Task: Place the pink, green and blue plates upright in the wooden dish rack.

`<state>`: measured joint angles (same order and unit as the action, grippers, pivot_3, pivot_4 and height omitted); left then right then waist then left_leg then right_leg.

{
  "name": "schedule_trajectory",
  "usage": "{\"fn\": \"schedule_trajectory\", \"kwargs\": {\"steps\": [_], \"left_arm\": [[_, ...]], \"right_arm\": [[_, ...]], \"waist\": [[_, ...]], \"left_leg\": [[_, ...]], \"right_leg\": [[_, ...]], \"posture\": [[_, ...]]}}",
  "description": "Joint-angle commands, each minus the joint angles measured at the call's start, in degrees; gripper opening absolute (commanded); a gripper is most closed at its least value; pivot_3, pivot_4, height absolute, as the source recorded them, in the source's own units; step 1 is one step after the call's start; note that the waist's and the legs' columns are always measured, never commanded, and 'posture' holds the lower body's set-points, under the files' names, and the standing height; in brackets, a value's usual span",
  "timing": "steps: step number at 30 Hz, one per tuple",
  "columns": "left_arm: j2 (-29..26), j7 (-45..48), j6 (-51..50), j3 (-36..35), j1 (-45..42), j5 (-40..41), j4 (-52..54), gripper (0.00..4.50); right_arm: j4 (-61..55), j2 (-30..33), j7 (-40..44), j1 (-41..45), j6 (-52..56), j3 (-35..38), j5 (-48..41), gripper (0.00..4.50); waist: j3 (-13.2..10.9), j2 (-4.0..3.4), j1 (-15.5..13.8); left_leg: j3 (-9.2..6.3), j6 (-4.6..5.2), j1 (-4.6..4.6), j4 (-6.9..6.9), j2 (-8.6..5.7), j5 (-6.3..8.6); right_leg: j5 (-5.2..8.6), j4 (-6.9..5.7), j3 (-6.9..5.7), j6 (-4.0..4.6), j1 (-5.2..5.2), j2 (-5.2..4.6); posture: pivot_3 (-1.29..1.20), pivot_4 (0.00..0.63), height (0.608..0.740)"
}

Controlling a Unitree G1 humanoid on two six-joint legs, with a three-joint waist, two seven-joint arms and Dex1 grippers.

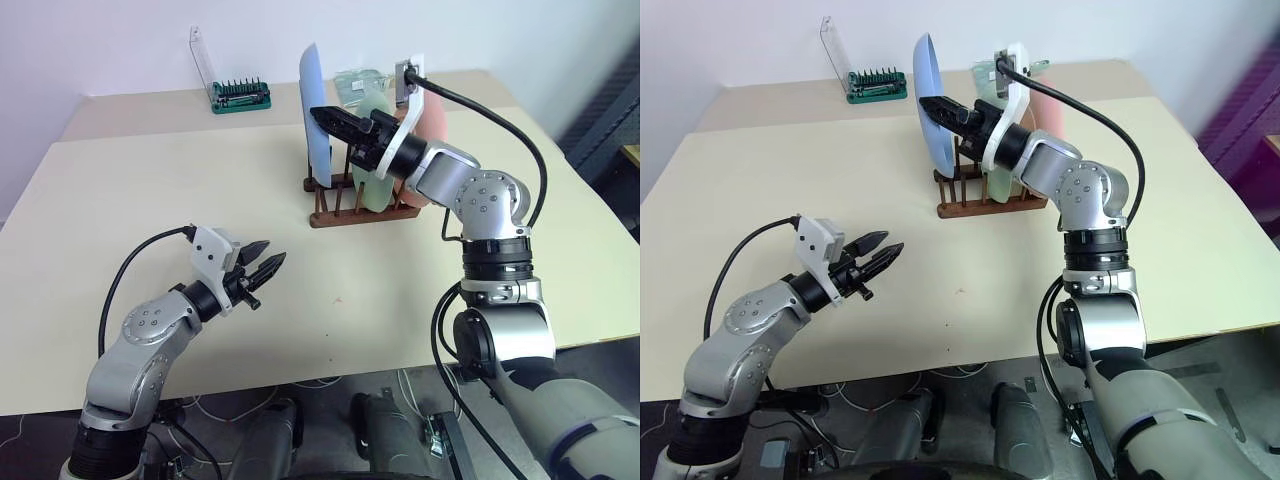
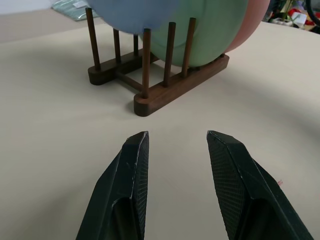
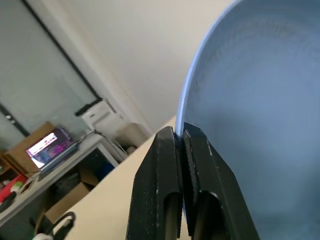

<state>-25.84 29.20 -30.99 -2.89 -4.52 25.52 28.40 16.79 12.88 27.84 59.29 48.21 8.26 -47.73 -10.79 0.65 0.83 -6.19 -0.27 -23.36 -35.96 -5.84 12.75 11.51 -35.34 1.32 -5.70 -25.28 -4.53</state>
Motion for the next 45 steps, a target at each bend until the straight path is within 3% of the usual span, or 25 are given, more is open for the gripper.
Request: {"fn": "schedule_trajectory", "kwargs": {"steps": [1,2,5,10,16,20,30,33,36,40,45], "left_arm": [[0.26,-0.38,0.24,0.19,0.26,0.43,2.81,1.84],[0.3,-0.47,0.24,0.23,0.33,0.38,2.9,1.84],[0.39,-0.75,0.18,0.17,0.55,0.38,3.12,1.92],[0.49,-1.14,-0.02,0.0,1.06,0.68,3.64,1.92],[0.64,-1.36,-0.09,0.2,1.11,0.7,3.78,1.92],[1.01,-1.66,0.26,0.0,0.88,0.47,3.27,1.92],[1.15,-0.77,0.64,1.65,-0.13,-0.1,1.11,1.92],[0.39,-0.12,1.5,0.9,0.57,-0.42,0.36,1.92],[0.04,0.09,2.03,0.62,1.34,-0.65,0.02,1.92],[-1.05,0.12,3.39,-1.31,3.29,-1.63,-1.23,1.92],[-3.37,1.62,6.27,-6.02,8.77,-2.32,-3.83,1.92]], "right_arm": [[1.72,-0.94,-1.07,3.16,-0.52,1.49,0.91,0.0],[2.43,-1.04,-1.22,3.46,0.18,1.78,0.85,0.0],[3.18,-1.27,-1.37,3.95,1.31,2.44,0.73,0.9],[0.72,-0.95,-0.37,4.13,-1.65,1.11,3.91,3.29],[-4.22,3.06,5.78,3.57,-9.31,-6.27,13.58,3.29],[-11.82,11.69,14.76,0.64,-18.15,-12.37,21.98,3.29],[-18.48,19.44,22.48,-7.34,-21.01,-10.36,23.02,3.29],[-21.63,26.89,28.22,-14.33,-20.02,-6.08,20.73,3.29],[-22.13,30.93,30.56,-18.05,-18.23,-3.82,19.08,3.29],[-25.02,37.4,37.42,-29.2,-18.56,-1.39,17.59,3.29],[-21.37,38.18,35.42,-34.68,-22.18,-1.31,22.18,3.29]], "waist": [[0.0,0.0,0.04],[0.0,0.0,0.04],[0.0,0.0,0.04],[0.0,0.0,0.02],[-0.01,-0.02,0.06],[-0.03,-0.02,-0.19],[-0.02,0.0,-0.15],[-0.02,0.01,-0.66],[-0.03,0.0,-1.29],[-0.02,0.0,-1.55],[-0.04,-0.11,-1.04]], "left_leg": [[0.0,0.0,0.0,0.0,0.0,0.0],[0.0,0.0,0.0,0.0,0.0,0.0],[-0.01,0.0,0.0,0.0,0.01,0.0],[0.0,0.0,0.0,-0.01,0.0,0.0],[0.01,0.0,-0.01,0.0,0.0,0.0],[0.0,0.0,-0.04,-0.02,-0.04,0.0],[0.01,0.03,-0.03,-0.06,0.01,0.02],[-0.06,0.03,-0.04,-0.07,0.01,0.02],[0.01,0.12,-0.04,-0.14,-0.02,0.08],[0.02,0.13,-0.01,-0.16,0.05,0.09],[0.15,0.13,0.03,-0.16,0.14,0.09]], "right_leg": [[0.0,0.0,0.0,0.0,0.0,0.0],[0.0,0.0,0.0,0.0,0.0,0.01],[0.0,-0.01,0.0,0.0,0.0,0.01],[0.0,0.0,0.0,0.0,0.01,0.01],[0.0,0.0,-0.01,-0.01,-0.02,0.02],[0.0,0.02,-0.06,-0.02,-0.01,0.06],[0.01,0.08,-0.05,-0.02,0.06,-0.01],[0.01,0.14,-0.12,-0.02,0.12,-0.02],[0.02,0.24,-0.11,-0.02,0.2,-0.08],[0.13,0.27,-0.11,0.13,0.26,-0.06],[0.14,0.28,-0.06,0.17,0.26,-0.04]], "posture": [[0.0,0.15,0.74],[0.0,0.15,0.74],[0.0,0.15,0.74],[0.0,0.15,0.74],[0.0,0.15,0.74],[0.0,0.15,0.74],[0.0,0.15,0.74],[0.0,0.15,0.74],[0.0,0.15,0.74],[0.0,0.15,0.74],[0.0,0.15,0.74]]}}
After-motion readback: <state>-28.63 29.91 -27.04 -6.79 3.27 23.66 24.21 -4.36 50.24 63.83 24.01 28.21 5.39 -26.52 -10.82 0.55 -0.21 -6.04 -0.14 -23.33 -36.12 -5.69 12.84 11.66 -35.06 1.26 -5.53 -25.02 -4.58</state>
